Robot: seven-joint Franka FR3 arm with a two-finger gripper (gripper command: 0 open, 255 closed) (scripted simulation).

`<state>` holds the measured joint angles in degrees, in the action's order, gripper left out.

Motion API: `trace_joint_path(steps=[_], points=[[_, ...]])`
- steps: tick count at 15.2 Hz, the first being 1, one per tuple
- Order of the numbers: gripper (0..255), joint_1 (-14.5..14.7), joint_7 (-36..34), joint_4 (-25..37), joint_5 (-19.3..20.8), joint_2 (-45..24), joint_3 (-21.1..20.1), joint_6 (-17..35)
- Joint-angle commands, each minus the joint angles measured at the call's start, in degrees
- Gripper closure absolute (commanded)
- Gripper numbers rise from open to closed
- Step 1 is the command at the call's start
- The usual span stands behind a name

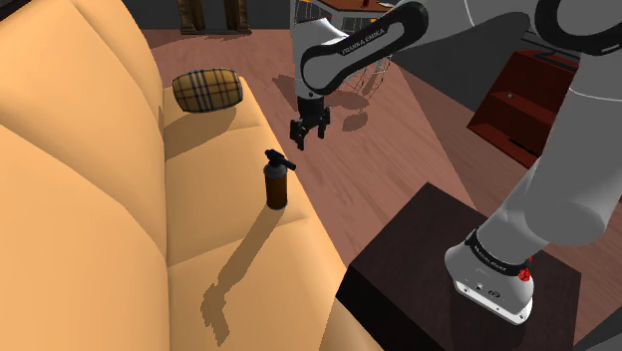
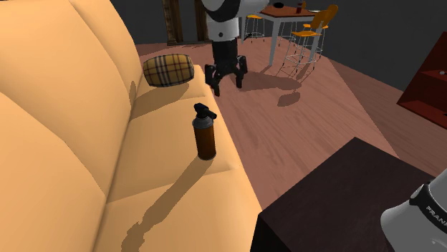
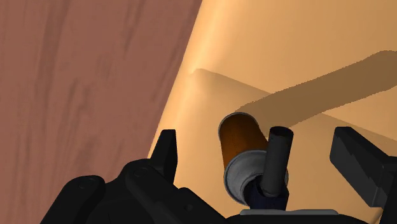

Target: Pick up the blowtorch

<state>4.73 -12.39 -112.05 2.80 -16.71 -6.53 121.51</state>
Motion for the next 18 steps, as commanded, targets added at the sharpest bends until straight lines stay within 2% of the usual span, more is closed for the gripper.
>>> trace_joint_path(steps=[1,11,18], points=[[0,0.55,-0.9,4.82,0.64,-5.17,0.08,0.17],[0,3.39,-3.19,31.93,2.29,-28.85,1.02,-4.11],[0,3.53,-3.33,32.17,2.55,-32.27,1.25,-0.94]])
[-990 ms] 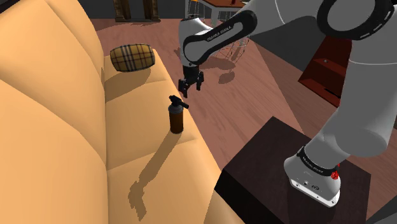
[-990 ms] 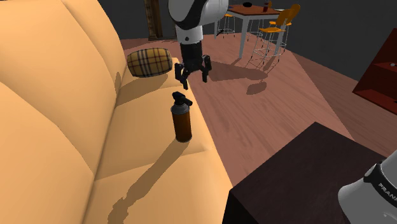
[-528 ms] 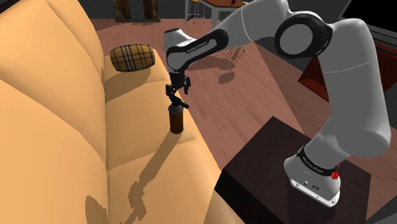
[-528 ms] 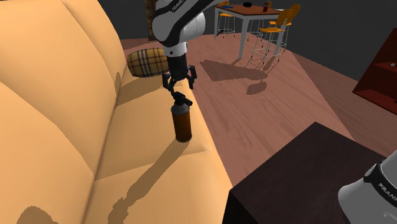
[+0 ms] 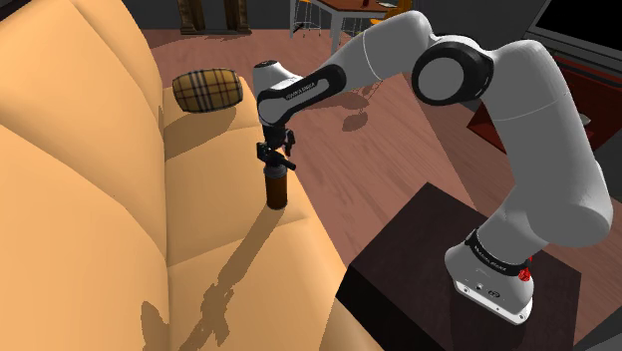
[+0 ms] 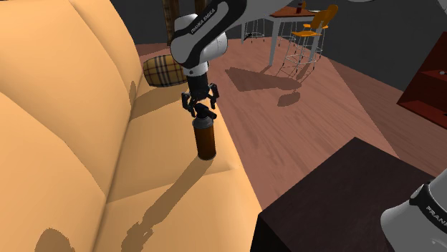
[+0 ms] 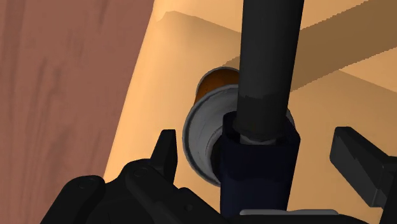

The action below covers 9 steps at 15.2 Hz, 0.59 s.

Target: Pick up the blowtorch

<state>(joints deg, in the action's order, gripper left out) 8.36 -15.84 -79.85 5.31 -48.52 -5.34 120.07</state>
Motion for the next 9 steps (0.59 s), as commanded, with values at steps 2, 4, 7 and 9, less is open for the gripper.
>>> trace_joint_path(steps=[2,4,7,9], points=[[0,-0.09,0.1,0.02,0.06,-0.76,0.07,0.76],[255,-0.11,0.12,-0.08,0.05,-0.63,0.07,0.73],[255,-0.12,0.13,-0.07,0.05,-0.63,0.07,0.72],[255,-0.12,0.14,-0.08,0.05,-0.62,0.07,0.71]])
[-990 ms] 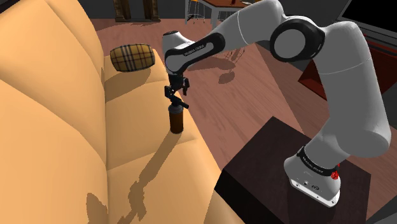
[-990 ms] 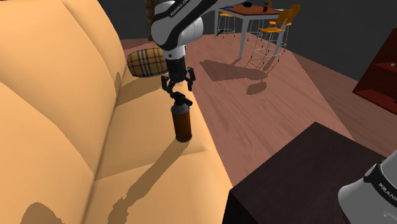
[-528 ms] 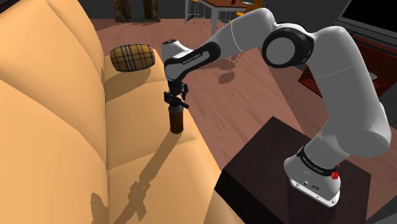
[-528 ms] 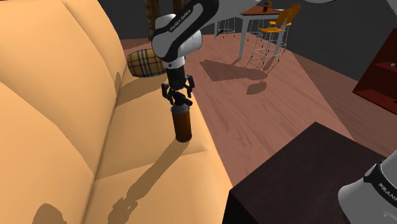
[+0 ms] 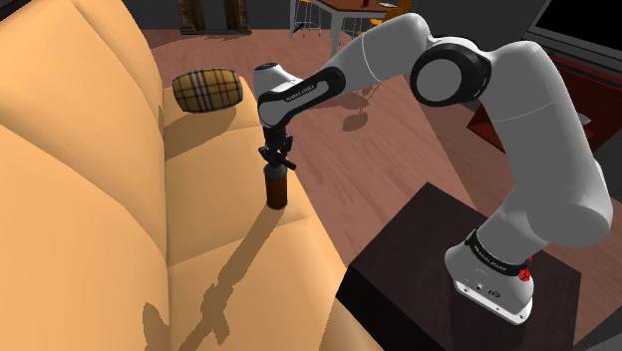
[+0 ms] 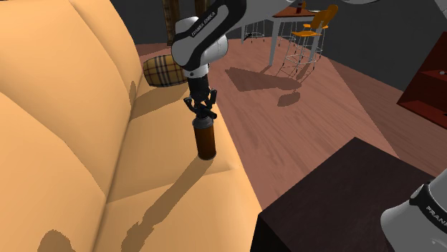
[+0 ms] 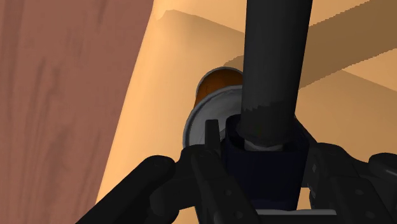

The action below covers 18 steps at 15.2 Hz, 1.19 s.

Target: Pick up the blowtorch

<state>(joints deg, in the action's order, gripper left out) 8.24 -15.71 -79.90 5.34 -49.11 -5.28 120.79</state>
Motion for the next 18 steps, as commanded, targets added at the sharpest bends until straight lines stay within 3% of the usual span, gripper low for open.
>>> trace_joint_path(steps=[1,18], points=[[255,0.0,0.0,-0.03,0.02,-0.03,0.01,-0.01],[255,-0.23,0.29,0.35,-0.54,6.71,-0.43,-7.12]])
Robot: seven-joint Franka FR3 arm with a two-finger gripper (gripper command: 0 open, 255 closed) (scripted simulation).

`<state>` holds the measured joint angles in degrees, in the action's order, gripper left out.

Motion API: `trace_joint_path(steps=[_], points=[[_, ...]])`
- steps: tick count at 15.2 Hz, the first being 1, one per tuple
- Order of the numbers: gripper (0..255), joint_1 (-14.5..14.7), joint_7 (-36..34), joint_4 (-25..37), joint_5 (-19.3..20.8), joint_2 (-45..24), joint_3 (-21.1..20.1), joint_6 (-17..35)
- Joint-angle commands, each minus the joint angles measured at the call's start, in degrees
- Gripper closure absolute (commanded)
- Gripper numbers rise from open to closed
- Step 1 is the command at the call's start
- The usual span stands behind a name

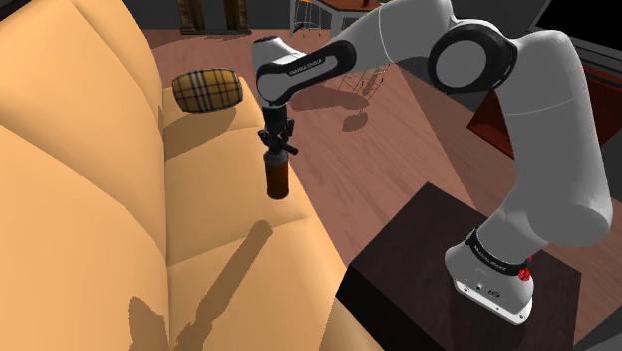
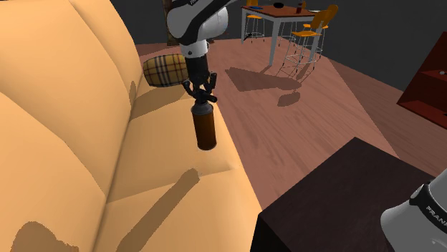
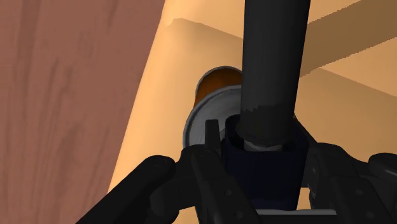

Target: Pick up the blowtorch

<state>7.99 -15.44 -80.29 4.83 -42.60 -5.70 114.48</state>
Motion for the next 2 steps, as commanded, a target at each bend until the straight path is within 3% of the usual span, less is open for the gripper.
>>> trace_joint_path(steps=[1,2], points=[[255,0.02,0.04,0.75,-0.04,0.27,-0.02,-0.88],[255,0.02,0.04,0.76,-0.04,0.26,-0.02,-0.88]])
